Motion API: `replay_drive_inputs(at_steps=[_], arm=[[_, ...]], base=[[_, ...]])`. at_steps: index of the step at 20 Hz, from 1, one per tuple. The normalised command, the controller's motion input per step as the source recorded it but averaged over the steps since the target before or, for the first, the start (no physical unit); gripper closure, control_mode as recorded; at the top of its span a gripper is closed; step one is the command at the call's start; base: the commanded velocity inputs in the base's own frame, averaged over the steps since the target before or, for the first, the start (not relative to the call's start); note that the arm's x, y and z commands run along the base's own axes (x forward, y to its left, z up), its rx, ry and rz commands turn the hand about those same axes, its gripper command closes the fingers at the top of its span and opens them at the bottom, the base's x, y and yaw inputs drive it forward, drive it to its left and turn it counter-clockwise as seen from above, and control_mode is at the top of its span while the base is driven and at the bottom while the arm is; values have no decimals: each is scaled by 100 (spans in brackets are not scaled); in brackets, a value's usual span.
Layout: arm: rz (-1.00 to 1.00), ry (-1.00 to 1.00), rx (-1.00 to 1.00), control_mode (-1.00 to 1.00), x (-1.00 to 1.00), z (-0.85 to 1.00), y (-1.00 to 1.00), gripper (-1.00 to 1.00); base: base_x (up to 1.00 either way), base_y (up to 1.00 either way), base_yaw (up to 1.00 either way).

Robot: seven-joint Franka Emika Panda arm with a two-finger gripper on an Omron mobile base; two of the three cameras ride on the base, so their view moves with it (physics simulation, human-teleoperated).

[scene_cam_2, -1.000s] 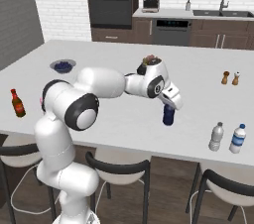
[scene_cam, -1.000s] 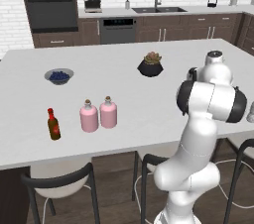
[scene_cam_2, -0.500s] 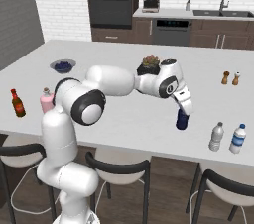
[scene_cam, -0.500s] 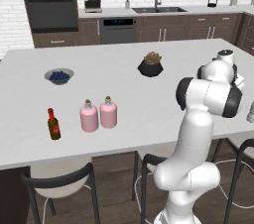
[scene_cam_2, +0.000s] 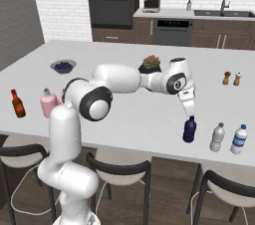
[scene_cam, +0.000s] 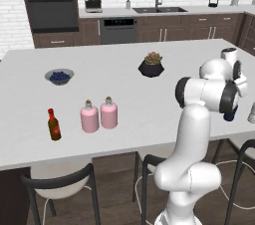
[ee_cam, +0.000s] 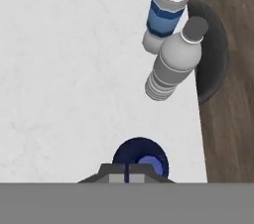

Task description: Move the plastic bottles in the middle to the plastics group, and the glass bottles in the middle to the glass group.

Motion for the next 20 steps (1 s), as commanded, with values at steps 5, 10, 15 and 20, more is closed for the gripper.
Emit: replay_drive_inputs(at_steps=[5, 10, 15, 20], arm=[[-8, -8, 2, -100, -24, 1, -3, 100], [-3, -10, 0, -100, -6, 18, 0, 100], [-1, -14, 0, -100, -44, 44, 26, 100], [4, -13, -5, -100, -96, 27, 89, 100]], base=[[0, 0, 0], [0, 0, 0], [0, 0, 0], [0, 0, 0]])
